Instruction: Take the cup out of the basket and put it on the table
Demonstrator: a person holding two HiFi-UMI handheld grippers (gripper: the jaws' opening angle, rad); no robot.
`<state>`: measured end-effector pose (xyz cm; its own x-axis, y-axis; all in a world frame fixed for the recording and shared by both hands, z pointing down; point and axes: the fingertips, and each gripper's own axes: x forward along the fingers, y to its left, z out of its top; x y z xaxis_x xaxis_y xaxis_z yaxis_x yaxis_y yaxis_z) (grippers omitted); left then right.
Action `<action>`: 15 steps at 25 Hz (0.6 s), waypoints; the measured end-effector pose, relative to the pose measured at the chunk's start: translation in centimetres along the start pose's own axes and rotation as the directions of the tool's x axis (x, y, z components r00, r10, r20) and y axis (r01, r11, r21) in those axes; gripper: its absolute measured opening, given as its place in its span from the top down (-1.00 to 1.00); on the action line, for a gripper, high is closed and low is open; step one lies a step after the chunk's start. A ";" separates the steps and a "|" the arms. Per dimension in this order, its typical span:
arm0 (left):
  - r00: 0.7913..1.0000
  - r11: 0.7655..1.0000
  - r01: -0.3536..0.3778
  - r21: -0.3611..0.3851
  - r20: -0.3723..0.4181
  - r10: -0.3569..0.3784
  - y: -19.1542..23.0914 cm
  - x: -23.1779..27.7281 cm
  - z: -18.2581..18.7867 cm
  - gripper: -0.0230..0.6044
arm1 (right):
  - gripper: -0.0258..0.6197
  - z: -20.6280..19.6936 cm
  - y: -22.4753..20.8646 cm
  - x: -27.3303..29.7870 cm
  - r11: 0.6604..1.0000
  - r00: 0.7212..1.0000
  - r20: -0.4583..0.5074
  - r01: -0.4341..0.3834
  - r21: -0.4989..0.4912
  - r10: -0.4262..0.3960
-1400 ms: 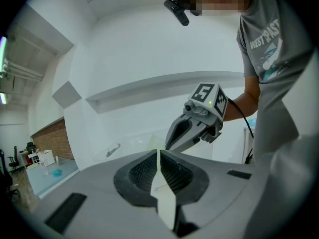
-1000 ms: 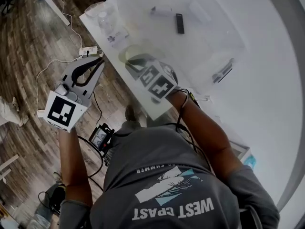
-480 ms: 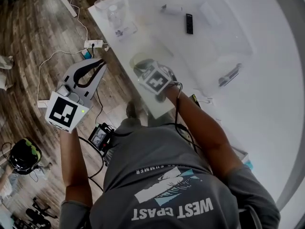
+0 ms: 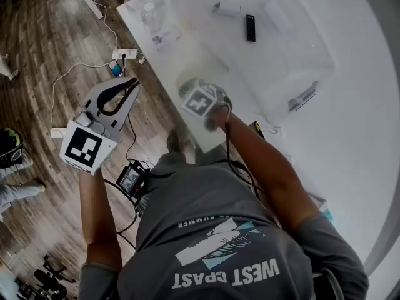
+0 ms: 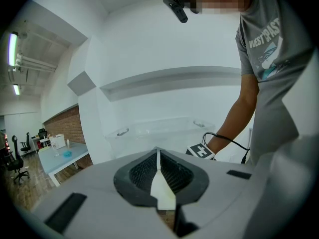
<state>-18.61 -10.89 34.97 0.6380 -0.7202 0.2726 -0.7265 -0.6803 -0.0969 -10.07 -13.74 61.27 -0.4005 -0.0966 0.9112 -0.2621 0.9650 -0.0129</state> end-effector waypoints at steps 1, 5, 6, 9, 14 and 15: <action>1.000 1.000 0.001 0.002 -0.001 -0.001 -0.1 0.0 0.0 0.89 | 0.83 0.0 0.0 0.0 1.000 1.000 -0.006 0.002 -0.007 -0.002; 1.000 1.000 0.007 0.004 -0.002 -0.007 -0.4 0.2 0.3 0.89 | 0.83 0.0 0.0 -0.1 1.000 1.000 -0.015 0.007 -0.026 -0.007; 1.000 1.000 0.008 0.005 -0.002 -0.008 -0.4 0.2 0.3 0.89 | 0.83 0.0 0.1 -0.1 1.000 1.000 -0.016 0.005 -0.026 -0.006; 1.000 1.000 0.010 0.007 -0.003 -0.010 -0.5 0.2 0.4 0.89 | 0.72 0.0 0.3 -0.4 1.000 1.000 -0.007 -0.001 -0.020 0.001; 1.000 1.000 0.011 0.009 0.003 -0.011 -0.7 0.2 0.6 0.89 | 0.63 2.0 0.2 -3.4 0.999 0.993 0.107 0.043 -0.002 -0.043; 1.000 1.000 0.009 0.008 0.005 -0.009 -0.7 0.2 0.6 0.89 | 0.63 2.8 0.1 -4.6 0.998 0.986 0.153 0.069 0.003 -0.069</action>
<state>-17.80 -10.62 34.47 0.6456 -0.7149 0.2685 -0.7188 -0.6876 -0.1023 -10.74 -13.91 55.93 -0.5111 -0.1991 0.8361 -0.2917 0.9552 0.0492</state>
